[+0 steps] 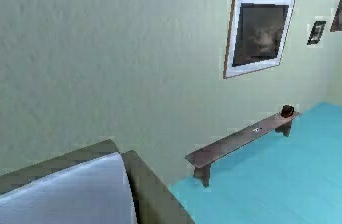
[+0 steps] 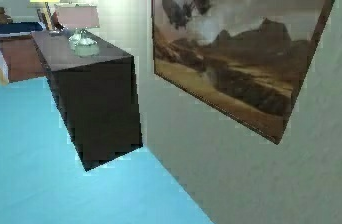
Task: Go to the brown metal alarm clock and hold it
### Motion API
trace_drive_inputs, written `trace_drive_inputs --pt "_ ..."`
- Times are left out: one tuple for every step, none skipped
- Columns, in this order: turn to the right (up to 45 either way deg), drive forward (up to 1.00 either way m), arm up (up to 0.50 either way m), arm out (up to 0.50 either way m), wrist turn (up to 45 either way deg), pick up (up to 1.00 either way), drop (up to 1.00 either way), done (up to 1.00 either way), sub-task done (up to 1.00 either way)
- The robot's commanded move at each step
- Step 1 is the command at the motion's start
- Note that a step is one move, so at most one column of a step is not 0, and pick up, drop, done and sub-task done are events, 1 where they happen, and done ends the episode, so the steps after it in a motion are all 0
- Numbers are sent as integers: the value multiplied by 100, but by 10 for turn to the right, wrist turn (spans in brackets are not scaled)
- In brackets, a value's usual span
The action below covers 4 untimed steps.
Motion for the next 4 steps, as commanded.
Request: trace_drive_inputs --pt "-450 0 0 0 0 0 0 0 0" --pt "-450 0 0 0 0 0 0 0 0" --pt "-150 0 0 0 0 0 0 0 0" --pt "0 0 44 0 0 0 0 0 0"
